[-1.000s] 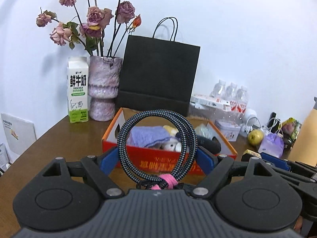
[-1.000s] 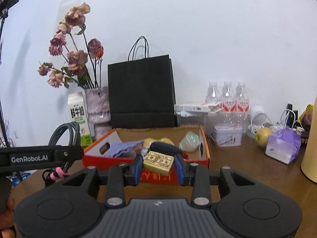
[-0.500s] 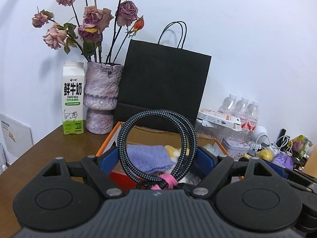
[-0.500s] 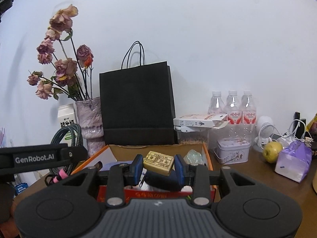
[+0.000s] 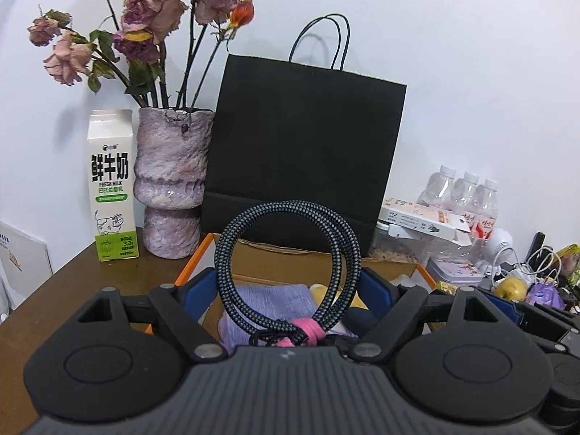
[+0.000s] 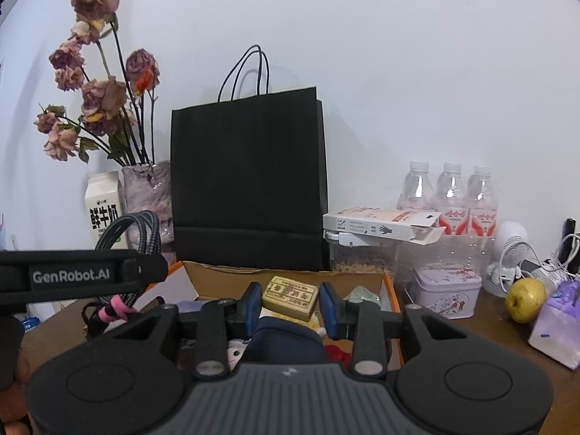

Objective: Organize objects
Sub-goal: 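Lift and carry the cable and cream block over the red box, then open both tools to drop the cable and block into the box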

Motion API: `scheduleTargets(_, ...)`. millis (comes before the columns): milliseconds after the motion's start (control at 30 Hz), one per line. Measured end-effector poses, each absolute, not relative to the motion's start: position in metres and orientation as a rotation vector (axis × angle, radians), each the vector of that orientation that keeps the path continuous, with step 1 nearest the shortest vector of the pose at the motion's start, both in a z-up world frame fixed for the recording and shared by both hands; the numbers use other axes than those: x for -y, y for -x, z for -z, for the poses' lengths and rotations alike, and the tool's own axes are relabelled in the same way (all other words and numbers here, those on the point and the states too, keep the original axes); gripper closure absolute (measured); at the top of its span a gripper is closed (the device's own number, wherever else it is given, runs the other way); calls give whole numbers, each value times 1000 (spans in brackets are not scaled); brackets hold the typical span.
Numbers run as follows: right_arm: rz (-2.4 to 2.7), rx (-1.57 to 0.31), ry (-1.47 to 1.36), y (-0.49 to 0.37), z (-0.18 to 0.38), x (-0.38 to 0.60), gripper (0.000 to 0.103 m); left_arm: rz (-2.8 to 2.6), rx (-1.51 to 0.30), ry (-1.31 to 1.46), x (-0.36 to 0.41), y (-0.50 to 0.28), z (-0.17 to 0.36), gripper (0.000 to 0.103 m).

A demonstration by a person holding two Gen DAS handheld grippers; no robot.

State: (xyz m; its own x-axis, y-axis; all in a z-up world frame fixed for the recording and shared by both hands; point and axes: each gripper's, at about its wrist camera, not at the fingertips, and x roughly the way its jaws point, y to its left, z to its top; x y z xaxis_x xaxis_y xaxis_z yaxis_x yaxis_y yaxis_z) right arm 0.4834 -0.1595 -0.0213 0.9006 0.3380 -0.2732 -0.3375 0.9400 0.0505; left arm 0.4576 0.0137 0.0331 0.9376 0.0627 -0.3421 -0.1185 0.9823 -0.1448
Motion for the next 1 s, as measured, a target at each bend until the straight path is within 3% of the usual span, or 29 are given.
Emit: scheduleTargets(1000,-346,-363,61,-567,39,151,70,-78,-398,70,-20,-542,-12,17)
